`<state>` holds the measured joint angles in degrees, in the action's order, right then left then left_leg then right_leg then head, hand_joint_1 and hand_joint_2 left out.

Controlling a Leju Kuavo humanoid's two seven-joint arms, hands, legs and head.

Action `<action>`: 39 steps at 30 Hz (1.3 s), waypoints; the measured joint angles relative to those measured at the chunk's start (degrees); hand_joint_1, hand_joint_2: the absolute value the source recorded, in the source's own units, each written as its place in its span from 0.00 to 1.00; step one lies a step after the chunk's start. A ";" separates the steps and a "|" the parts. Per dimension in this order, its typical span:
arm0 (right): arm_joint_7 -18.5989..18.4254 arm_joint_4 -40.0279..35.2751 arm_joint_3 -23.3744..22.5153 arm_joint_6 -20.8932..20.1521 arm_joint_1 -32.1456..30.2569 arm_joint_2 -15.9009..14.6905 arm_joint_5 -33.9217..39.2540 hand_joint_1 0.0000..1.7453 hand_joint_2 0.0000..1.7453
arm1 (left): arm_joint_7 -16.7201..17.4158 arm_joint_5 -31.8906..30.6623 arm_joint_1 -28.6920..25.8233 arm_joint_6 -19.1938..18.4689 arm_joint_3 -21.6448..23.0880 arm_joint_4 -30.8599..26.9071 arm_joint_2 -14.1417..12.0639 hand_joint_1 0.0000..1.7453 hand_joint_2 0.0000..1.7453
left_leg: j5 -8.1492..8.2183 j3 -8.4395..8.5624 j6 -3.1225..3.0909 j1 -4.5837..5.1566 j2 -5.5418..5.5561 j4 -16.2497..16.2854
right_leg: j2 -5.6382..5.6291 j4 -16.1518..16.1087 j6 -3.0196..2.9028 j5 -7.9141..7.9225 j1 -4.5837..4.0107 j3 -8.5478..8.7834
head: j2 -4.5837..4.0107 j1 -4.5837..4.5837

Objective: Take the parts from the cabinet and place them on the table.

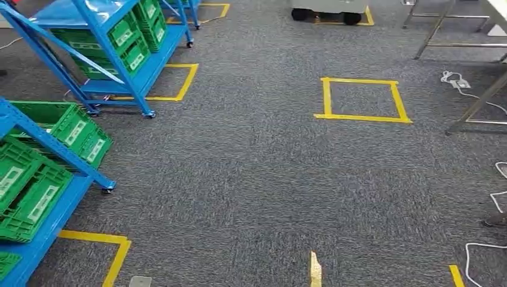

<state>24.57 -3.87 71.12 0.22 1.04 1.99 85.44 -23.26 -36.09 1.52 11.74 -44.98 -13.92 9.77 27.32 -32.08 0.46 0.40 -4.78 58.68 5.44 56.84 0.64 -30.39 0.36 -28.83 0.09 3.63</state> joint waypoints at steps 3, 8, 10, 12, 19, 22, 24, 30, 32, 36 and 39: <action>0.00 0.00 0.00 -0.02 0.16 0.02 0.00 0.00 0.00 | -0.02 0.00 0.09 0.02 0.00 -0.02 -0.02 0.00 0.00 | 0.24 -0.45 -1.16 0.31 1.38 -0.66 | 1.85 0.03 0.86 -0.39 -0.15 0.35 | 0.00 -0.22; 0.07 0.00 0.00 0.02 0.41 0.02 0.04 0.00 0.00 | 0.07 -0.04 0.13 0.04 -0.04 -0.02 0.02 0.00 0.00 | -0.29 -0.12 -2.71 -0.22 4.66 -1.37 | -4.99 11.64 1.77 -6.94 0.32 -5.16 | 0.00 -1.03; 0.07 0.07 0.00 0.22 0.18 0.02 0.06 0.00 0.00 | 0.07 -0.13 0.11 -0.09 -0.04 0.00 0.04 0.00 0.00 | -0.25 -0.06 -2.78 -0.07 6.33 -1.36 | -5.33 18.79 1.70 -8.65 0.24 -9.35 | 0.00 -1.07; 0.11 0.07 0.02 0.24 0.08 0.02 0.09 0.00 0.00 | 0.02 -0.17 -0.02 -0.11 -0.04 0.00 0.02 0.00 0.00 | -0.19 0.18 -2.81 0.02 8.08 -1.32 | -5.44 15.50 1.41 -4.81 0.24 -8.86 | 0.00 -1.07; 0.20 0.22 0.11 0.31 0.06 0.02 0.09 0.00 0.00 | -0.11 -0.50 -0.22 -0.24 -0.15 -0.02 0.02 0.00 0.00 | -0.27 -0.40 -0.92 -0.57 13.07 -1.17 | -9.31 0.69 0.35 1.23 0.16 -2.09 | 0.00 -1.14; 0.26 0.35 0.46 0.74 0.11 0.04 -0.11 0.00 0.00 | -0.20 -0.72 -0.05 0.28 -0.33 -0.02 -0.04 0.00 0.00 | 3.10 -2.45 -0.03 -0.24 6.86 3.41 | -6.80 -0.38 -0.70 1.42 0.45 -1.22 | 0.00 -0.59; 0.20 0.37 0.52 0.92 -0.19 0.04 -0.18 0.00 0.00 | -0.20 -1.03 0.22 0.46 -0.42 -0.02 -0.04 0.00 0.00 | 7.16 -7.01 0.46 -0.54 5.57 12.52 | -4.73 -0.38 -0.99 1.10 0.29 -1.07 | 0.00 -0.61; 0.20 0.37 1.05 1.51 -0.03 0.04 -0.52 0.00 0.00 | 0.11 -1.42 -0.09 1.66 -1.01 -0.02 -0.04 0.00 0.00 | -1.08 -0.83 0.53 -0.83 1.16 0.32 | -0.49 -0.37 -0.33 -0.16 0.20 0.54 | 0.00 -0.59; 0.20 0.39 1.38 1.81 -0.02 0.04 -0.61 0.00 0.00 | 0.31 -1.71 0.34 2.03 -1.14 -0.02 -0.04 0.00 0.00 | -0.02 -0.43 -0.34 -0.16 0.17 -0.63 | 0.62 -0.19 0.58 -0.84 -0.38 0.15 | 0.00 -0.70; 0.15 0.39 1.84 1.97 0.56 0.04 -0.79 0.00 0.00 | 0.55 -1.90 -0.15 2.64 -1.49 -0.02 -0.02 0.00 0.00 | -0.23 -0.15 -1.75 -0.31 2.71 -1.24 | -0.67 0.40 1.75 -2.13 0.11 0.99 | 0.00 -1.11; 0.20 0.39 2.10 2.05 0.28 0.04 -0.94 0.00 0.00 | 0.70 -2.16 0.27 2.82 -1.60 -0.02 0.07 0.00 0.00 | -0.05 -0.15 -2.57 -0.37 4.83 -1.24 | -5.17 13.69 1.99 -8.19 0.38 -5.87 | 0.00 -1.44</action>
<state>24.76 -3.48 73.22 2.27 1.32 2.03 84.50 -22.56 -38.25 1.79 14.56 -46.58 -13.94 9.84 27.28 -32.24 -2.11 0.02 0.05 57.45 0.26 70.53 2.63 -38.58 0.73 -34.71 0.09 2.19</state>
